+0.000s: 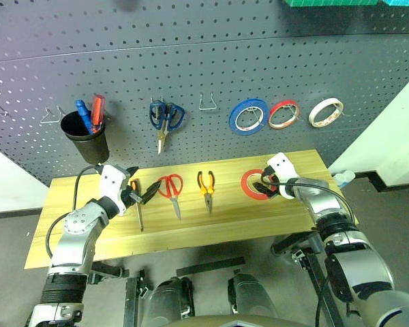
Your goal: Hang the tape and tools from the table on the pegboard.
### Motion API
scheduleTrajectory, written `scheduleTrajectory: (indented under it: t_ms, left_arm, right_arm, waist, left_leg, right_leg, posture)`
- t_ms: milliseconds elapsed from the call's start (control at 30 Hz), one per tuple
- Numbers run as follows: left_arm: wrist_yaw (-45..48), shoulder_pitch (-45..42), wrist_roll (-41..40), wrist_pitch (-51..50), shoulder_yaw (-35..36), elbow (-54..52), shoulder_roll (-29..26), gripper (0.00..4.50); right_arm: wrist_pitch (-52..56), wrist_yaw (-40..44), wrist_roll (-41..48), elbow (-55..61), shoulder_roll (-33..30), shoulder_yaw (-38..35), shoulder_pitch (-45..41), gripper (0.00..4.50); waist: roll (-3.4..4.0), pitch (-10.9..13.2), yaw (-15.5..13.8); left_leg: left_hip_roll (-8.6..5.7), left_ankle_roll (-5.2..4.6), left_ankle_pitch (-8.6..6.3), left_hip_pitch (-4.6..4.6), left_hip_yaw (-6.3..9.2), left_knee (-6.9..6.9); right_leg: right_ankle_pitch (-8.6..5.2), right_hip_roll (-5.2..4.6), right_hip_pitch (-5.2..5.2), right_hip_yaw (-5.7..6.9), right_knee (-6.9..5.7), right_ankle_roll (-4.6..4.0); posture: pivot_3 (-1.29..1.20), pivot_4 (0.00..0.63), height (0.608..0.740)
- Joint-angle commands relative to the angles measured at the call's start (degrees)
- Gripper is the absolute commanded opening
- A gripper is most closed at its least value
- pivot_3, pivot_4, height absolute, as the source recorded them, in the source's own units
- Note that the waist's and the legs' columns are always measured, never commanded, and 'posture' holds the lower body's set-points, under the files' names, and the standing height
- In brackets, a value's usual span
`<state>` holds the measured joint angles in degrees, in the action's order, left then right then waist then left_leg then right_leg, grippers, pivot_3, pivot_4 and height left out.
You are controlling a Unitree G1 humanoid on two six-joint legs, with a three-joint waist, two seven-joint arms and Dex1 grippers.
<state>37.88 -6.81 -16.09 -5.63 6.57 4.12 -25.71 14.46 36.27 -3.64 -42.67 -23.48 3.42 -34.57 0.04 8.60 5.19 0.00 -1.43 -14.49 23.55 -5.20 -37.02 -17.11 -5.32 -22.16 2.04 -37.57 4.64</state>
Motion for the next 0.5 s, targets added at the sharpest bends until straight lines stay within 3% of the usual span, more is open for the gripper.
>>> scheduleTrajectory:
  t_ms: [33,500]
  left_arm:
    - [1.19,0.83,-2.63,-0.45,1.66,-3.55,-0.43,4.49]
    - [4.67,2.39,-5.74,-4.72,1.04,-6.89,-1.53,4.49]
  right_arm:
    - [1.25,1.19,1.35,6.33,0.82,0.42,2.20,4.48]
    - [0.35,3.59,1.59,7.69,2.48,2.45,1.01,4.48]
  waist:
    - [0.00,-0.01,0.22]
    - [-0.54,-0.59,0.24]
  left_leg:
    - [0.01,0.00,0.00,0.00,-0.01,0.00]
    - [0.02,0.13,0.09,0.00,-0.11,-0.17]
  right_leg:
    - [0.01,0.00,0.00,0.00,0.00,0.01]
    - [0.05,0.03,-0.02,-0.02,-0.12,0.09]
  posture:
    - [-0.09,0.068,0.740]
    - [-0.09,0.061,0.740]
